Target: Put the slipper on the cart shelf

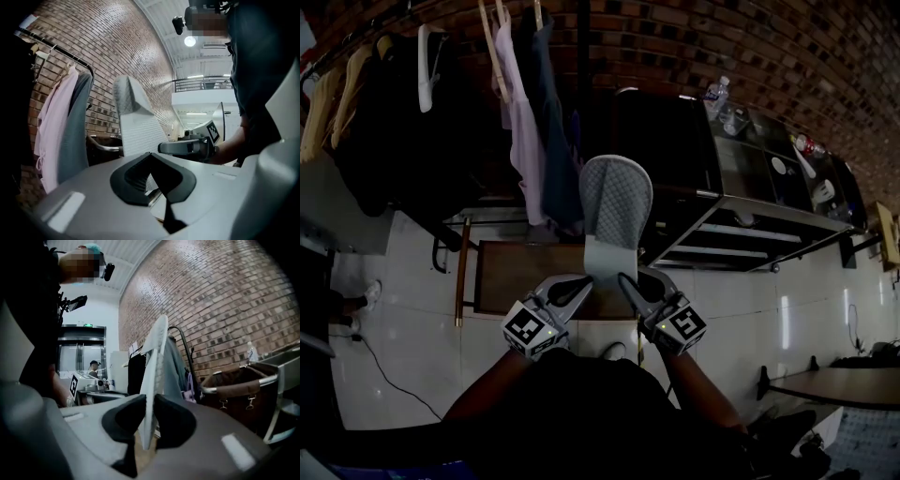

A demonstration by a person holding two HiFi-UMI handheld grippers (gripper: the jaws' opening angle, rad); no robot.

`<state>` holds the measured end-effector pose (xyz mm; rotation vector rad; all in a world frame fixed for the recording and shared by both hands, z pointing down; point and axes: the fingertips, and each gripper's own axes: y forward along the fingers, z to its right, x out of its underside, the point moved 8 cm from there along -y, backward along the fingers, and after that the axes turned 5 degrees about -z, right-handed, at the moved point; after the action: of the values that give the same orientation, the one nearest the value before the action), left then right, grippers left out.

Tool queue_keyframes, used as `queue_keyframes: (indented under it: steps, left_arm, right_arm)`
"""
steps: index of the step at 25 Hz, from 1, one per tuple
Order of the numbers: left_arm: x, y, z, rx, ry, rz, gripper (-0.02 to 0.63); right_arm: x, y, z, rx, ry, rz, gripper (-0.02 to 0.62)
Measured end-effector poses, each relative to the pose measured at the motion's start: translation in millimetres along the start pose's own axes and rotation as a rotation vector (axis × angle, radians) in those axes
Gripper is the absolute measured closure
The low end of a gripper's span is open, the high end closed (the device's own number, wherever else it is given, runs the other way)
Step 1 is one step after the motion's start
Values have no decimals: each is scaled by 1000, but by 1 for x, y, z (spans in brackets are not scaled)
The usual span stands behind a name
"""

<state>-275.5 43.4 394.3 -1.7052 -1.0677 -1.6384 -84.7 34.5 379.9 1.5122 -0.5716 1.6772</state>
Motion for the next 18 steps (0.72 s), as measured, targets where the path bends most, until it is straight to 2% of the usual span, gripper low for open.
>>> queue_keyframes:
  steps: [4, 10, 18]
  left_arm:
    - [6, 2, -1, -1, 21, -36, 604]
    - [7, 1, 1, 35, 4, -8, 603]
    - [7, 6, -1, 77, 12, -13, 603]
  right_arm:
    - [-4, -5, -3, 19, -11, 20, 535]
    - [-1, -11, -4, 45, -4, 17, 535]
    - [1, -18, -6, 91, 5, 14, 535]
